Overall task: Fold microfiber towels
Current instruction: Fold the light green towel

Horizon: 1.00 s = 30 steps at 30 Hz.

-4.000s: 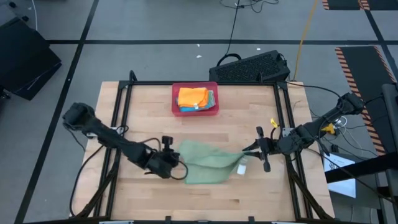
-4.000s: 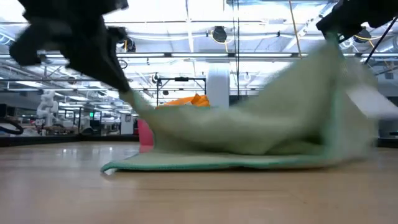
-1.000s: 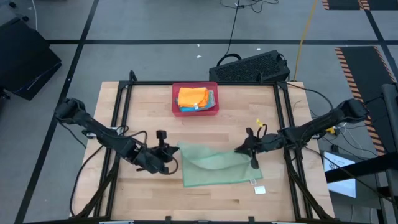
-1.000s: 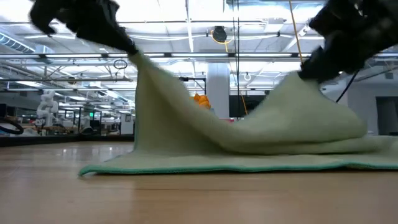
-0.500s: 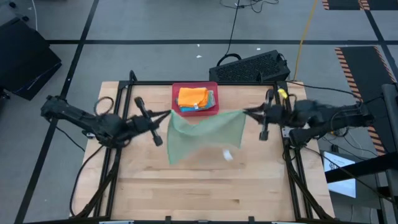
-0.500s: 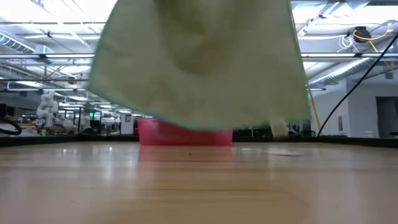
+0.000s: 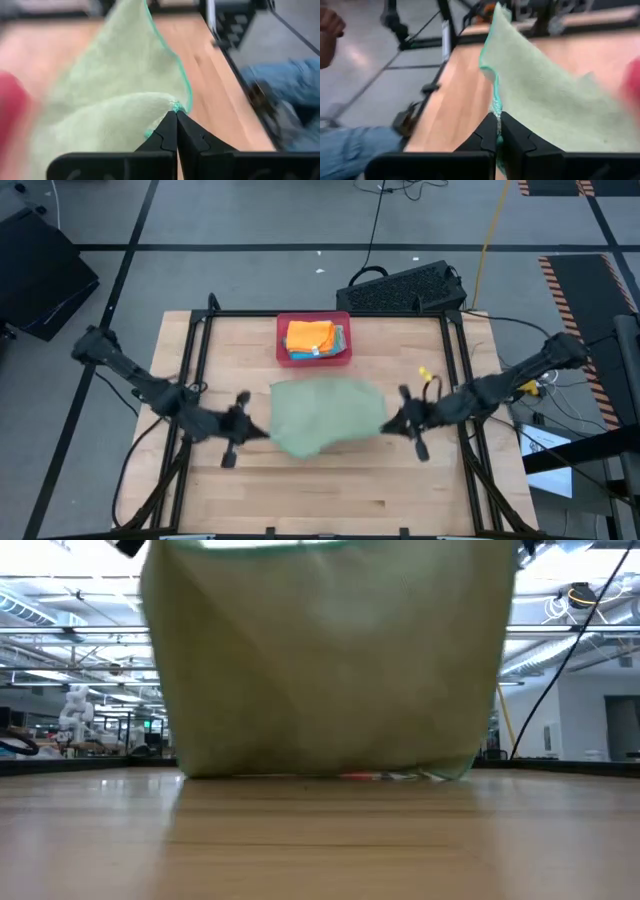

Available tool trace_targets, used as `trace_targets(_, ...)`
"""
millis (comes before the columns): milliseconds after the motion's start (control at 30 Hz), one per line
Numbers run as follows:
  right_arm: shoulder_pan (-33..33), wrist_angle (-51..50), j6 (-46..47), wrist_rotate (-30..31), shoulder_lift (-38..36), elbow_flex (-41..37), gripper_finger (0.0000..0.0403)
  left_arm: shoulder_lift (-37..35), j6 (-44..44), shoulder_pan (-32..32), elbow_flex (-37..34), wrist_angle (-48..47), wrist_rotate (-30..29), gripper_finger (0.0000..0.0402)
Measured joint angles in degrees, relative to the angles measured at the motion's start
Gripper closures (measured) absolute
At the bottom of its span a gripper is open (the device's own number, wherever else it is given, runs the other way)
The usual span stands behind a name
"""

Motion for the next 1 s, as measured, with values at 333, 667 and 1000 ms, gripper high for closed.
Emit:
trace_targets(333, 8.13, 22.71, 12.86, -7.17, 15.32, -9.05, 0.0398, 17.88, -11.88, -8.54, -0.02, 7.89, 7.96, 0.0399)
trace_targets(667, 8.53, 24.87, 21.05, -8.75, 27.11, -9.03, 0.0388, 28.42, -21.81, -9.34, -0.02, 7.35, 7.6, 0.0388)
trace_targets(1000, 7.72, 14.83, 21.26, -9.59, 18.34, -9.03, 0.0267, 26.89, -24.17, -9.15, -0.02, 4.5, 6.22, 0.028)
